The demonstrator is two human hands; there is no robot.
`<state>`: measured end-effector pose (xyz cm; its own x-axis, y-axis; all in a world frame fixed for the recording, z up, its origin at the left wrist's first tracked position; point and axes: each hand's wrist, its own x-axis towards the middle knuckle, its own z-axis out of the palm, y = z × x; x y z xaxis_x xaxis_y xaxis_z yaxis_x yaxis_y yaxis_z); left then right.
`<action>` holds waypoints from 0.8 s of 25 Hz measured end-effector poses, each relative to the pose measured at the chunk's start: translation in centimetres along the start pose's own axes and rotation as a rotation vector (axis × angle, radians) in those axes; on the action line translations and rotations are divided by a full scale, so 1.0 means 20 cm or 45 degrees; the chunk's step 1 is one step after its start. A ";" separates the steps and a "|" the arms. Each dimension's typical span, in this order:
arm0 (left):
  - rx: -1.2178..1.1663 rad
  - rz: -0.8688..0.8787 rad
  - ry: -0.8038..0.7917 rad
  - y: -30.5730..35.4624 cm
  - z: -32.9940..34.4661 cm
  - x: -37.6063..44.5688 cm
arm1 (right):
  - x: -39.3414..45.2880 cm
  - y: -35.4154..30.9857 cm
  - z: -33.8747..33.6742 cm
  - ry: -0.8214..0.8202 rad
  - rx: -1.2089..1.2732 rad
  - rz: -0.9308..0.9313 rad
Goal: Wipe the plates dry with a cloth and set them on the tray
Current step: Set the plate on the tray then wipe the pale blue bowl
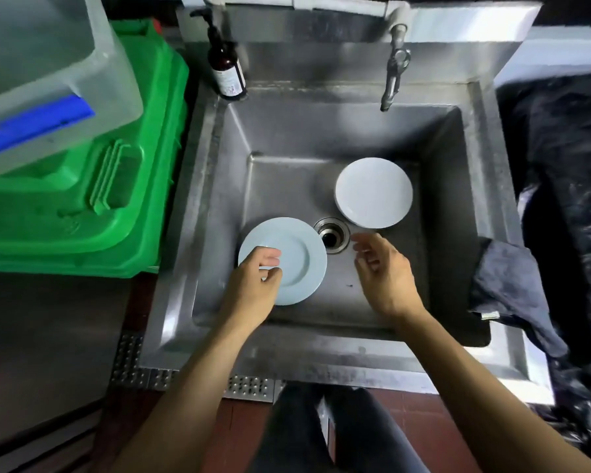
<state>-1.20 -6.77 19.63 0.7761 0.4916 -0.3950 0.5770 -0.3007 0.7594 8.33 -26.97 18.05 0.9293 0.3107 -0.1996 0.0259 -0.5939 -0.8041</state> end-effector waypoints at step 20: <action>0.232 -0.751 -0.210 -0.90 0.31 0.74 | 0.73 0.82 0.93 -0.266 -0.268 0.227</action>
<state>1.56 0.93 -3.07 0.3351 0.4892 -0.8052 0.9420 -0.1592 0.2954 15.55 -18.38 -8.47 0.8312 0.3206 -0.4542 -0.0341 -0.7860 -0.6173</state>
